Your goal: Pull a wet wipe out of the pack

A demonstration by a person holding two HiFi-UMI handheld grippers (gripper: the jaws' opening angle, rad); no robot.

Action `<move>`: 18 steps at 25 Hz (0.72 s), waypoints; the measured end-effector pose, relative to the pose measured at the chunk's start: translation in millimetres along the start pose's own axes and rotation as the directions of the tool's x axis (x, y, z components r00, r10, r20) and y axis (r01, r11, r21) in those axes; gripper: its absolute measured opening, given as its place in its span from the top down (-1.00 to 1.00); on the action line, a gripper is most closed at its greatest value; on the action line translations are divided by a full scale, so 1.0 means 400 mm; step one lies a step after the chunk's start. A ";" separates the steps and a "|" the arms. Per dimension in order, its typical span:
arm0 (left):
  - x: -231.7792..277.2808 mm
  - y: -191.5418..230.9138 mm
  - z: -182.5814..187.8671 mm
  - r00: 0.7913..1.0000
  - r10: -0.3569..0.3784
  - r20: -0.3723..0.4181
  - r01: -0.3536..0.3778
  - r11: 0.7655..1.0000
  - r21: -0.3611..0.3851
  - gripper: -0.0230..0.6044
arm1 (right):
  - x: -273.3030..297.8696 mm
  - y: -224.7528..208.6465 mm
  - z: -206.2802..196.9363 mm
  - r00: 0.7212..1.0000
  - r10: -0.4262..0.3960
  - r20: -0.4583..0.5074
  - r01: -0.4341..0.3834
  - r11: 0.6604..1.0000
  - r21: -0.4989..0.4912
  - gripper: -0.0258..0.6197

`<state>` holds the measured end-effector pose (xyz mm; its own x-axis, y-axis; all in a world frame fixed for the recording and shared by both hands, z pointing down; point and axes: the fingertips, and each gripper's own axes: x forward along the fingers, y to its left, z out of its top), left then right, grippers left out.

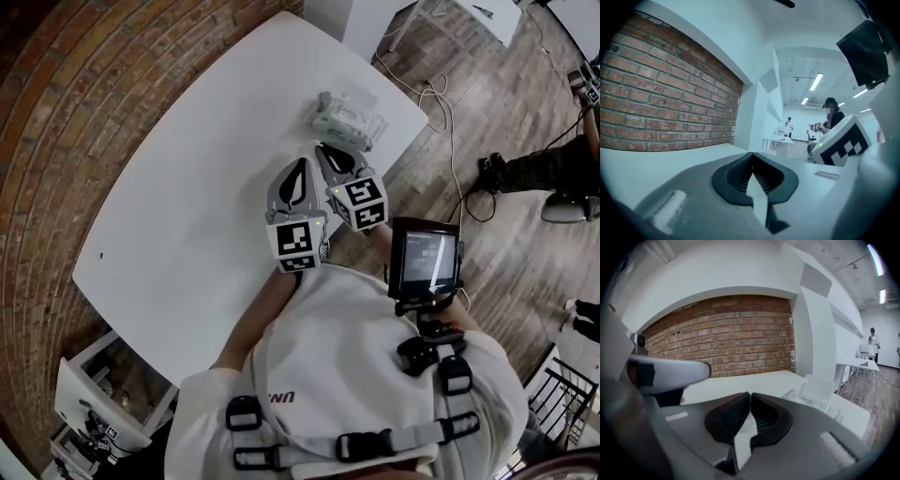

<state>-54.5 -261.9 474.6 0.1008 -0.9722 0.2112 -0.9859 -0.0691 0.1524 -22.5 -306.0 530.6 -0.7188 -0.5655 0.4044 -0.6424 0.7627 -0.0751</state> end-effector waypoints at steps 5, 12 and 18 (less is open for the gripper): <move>-0.005 -0.003 -0.006 1.000 -0.012 -0.007 0.012 1.000 -0.002 0.92 | 0.004 0.038 -0.125 0.987 0.022 -0.161 -0.014 0.999 0.053 0.85; -0.003 -0.005 0.001 1.000 -0.026 0.003 0.026 1.000 -0.008 0.92 | -0.008 0.035 -0.208 0.965 0.067 -0.255 -0.035 0.991 0.131 0.49; 0.000 0.000 0.006 1.000 -0.024 0.010 0.024 1.000 -0.013 0.92 | -0.041 0.014 -0.208 0.960 0.064 -0.273 -0.030 0.992 0.126 0.22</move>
<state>-54.9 -262.3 472.4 0.1234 -0.9724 0.1978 -0.9813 -0.0899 0.1702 7.8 -266.3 599.2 -0.6583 -0.4084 0.6323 -0.6486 0.7340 -0.2012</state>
